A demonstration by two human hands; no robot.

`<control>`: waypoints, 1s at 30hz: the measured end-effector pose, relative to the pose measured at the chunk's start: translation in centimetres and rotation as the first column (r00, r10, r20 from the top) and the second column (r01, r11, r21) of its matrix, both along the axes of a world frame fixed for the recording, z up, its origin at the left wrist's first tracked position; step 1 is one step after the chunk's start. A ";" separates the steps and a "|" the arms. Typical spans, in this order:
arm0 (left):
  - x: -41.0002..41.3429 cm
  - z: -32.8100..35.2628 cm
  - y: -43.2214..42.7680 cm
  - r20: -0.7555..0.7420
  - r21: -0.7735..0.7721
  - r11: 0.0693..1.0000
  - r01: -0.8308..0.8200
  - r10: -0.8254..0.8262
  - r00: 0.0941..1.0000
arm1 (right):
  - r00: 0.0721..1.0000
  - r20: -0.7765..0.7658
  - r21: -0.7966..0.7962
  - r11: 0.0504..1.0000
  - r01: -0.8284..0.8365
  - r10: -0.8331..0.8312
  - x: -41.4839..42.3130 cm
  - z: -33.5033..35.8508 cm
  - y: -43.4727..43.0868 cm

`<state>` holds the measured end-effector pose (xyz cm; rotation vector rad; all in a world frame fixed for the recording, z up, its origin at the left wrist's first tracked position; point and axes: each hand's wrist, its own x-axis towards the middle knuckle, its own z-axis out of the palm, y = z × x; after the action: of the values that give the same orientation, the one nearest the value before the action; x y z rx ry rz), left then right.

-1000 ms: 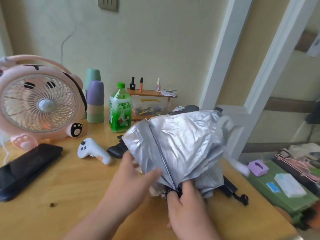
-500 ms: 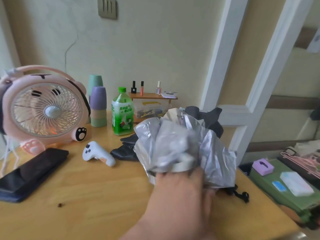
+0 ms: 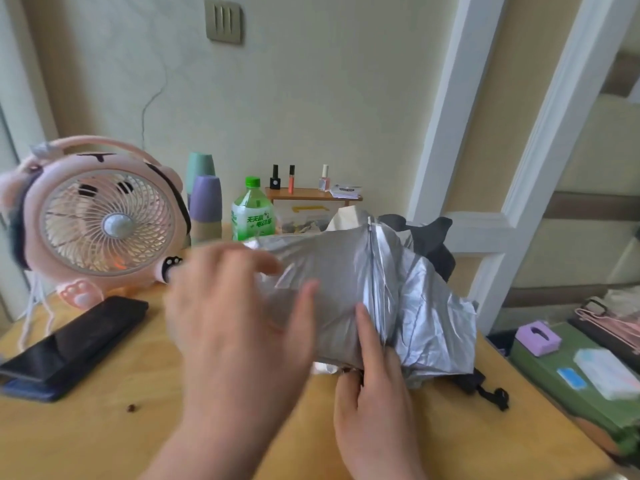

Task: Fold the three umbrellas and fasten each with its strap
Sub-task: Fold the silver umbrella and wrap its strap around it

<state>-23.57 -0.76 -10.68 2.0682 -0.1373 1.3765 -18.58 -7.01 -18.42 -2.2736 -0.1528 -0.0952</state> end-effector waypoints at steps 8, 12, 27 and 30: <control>0.0 4.2 4.4 -0.472 -0.275 0.936 0.217 -0.329 0.818 | 0.940 0.304 -0.018 0.985 0.169 -0.156 -4.1 -0.8 -7.2; 1.6 2.2 5.4 0.070 -0.869 0.287 0.403 -0.736 0.673 | 0.951 0.263 0.130 0.982 0.134 -0.165 -4.3 -0.5 -7.6; 5.3 -4.9 3.8 -0.242 -0.764 0.615 0.194 -0.553 0.798 | 0.999 -0.030 0.812 0.583 0.037 -0.022 -5.7 0.9 -10.1; 6.3 -6.1 3.3 -0.313 -0.658 0.720 0.221 -0.528 0.789 | 1.000 -0.027 0.943 0.333 0.021 0.012 -5.7 1.3 -11.0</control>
<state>-17.26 2.58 -16.75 1.6404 0.0684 0.5042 -24.30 -18.00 -17.14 -1.0465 -0.0404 -0.1140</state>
